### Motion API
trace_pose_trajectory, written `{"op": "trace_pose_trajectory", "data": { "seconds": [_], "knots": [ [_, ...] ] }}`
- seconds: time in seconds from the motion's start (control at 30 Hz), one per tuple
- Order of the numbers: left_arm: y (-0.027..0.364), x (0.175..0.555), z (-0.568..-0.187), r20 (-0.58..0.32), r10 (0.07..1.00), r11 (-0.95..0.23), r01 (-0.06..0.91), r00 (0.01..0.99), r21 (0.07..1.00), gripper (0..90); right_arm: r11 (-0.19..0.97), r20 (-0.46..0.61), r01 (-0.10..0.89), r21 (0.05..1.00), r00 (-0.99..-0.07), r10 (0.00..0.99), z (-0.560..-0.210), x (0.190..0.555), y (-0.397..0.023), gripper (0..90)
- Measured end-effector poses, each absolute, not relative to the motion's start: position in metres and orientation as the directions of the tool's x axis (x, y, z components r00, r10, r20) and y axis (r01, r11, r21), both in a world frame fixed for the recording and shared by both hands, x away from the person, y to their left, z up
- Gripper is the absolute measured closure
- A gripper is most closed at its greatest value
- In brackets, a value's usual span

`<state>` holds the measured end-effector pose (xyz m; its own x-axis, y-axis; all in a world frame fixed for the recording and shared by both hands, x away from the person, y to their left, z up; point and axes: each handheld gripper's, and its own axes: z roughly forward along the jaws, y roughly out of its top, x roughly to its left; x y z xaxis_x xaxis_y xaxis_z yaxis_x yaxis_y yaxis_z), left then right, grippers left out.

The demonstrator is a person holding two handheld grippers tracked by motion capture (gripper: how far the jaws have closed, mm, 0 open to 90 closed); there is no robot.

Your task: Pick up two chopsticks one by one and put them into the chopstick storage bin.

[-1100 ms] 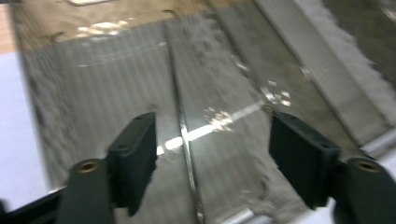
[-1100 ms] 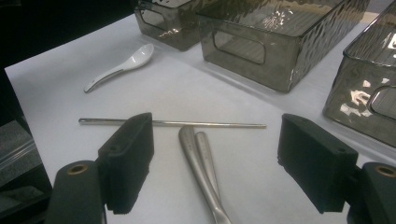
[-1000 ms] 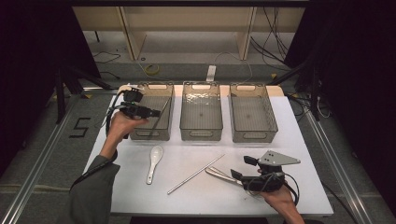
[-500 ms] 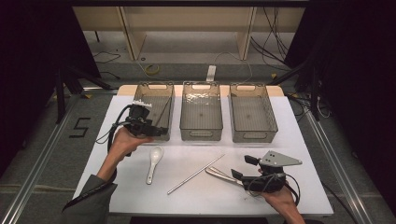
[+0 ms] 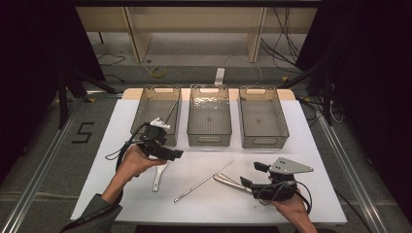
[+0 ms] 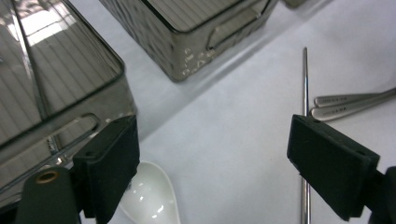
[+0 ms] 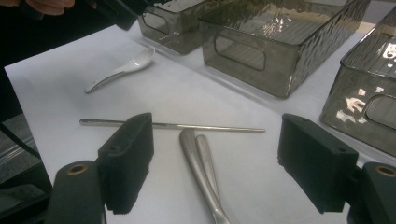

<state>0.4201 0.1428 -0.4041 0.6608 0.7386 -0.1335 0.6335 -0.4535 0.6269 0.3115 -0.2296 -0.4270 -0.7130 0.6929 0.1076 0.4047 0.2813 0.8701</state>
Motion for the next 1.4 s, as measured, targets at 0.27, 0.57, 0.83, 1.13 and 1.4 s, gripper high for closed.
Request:
{"op": "trace_pose_trajectory", "data": {
  "seconds": [0.27, 0.57, 0.83, 1.13, 1.4],
  "knots": [
    [0.125, 0.409, -0.413, -0.115, 0.702, -0.534, 0.626, 0.703, 0.568, 18.1, 0.286, 0.108, 0.403, 0.869, -0.719, 0.686, -0.427, 0.312, -0.229, 27.4],
    [0.102, 0.392, -0.427, -0.095, 0.667, -0.604, 0.611, 0.739, 0.512, 19.4, 0.29, 0.109, 0.408, 0.866, -0.719, 0.687, -0.428, 0.312, -0.228, 27.3],
    [0.09, 0.385, -0.436, -0.095, 0.631, -0.665, 0.599, 0.77, 0.445, 20.5, 0.298, 0.105, 0.408, 0.863, -0.723, 0.683, -0.429, 0.312, -0.227, 27.3],
    [0.077, 0.382, -0.443, -0.086, 0.603, -0.707, 0.581, 0.793, 0.403, 31.2, 0.307, 0.104, 0.409, 0.859, -0.728, 0.678, -0.43, 0.312, -0.225, 27.3],
    [0.067, 0.379, -0.453, -0.075, 0.584, -0.739, 0.567, 0.808, 0.364, 40.8, 0.313, 0.099, 0.409, 0.857, -0.728, 0.679, -0.43, 0.312, -0.225, 27.3]
  ]
}}
